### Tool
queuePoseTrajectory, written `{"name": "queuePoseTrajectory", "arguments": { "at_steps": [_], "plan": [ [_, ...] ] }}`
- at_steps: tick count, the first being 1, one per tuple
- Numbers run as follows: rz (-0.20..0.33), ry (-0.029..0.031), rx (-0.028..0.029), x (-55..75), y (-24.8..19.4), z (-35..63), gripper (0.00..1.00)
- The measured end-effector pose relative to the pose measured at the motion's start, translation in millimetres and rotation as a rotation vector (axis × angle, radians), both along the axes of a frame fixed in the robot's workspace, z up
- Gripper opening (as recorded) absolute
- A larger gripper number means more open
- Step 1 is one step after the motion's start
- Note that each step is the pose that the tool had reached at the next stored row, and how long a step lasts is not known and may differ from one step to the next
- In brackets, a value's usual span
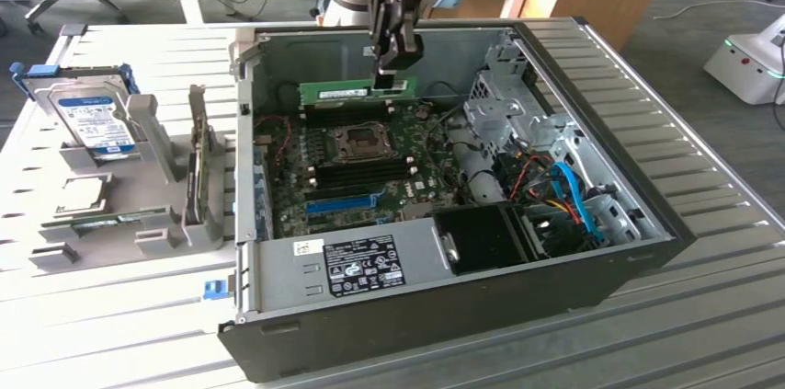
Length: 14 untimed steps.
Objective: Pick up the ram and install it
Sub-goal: 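Pick up the ram and move it above insertion slot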
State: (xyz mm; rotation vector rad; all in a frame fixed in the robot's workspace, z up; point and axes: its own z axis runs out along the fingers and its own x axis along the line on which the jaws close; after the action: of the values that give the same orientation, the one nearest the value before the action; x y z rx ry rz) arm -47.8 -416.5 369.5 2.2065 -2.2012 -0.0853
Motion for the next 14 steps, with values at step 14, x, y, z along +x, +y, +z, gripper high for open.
{"name": "queuePoseTrajectory", "arguments": {
  "at_steps": [14],
  "plan": [
    [0.0, 0.0002, 0.0001, 7.3, 0.0, -1.7, 0.12]
  ]
}}
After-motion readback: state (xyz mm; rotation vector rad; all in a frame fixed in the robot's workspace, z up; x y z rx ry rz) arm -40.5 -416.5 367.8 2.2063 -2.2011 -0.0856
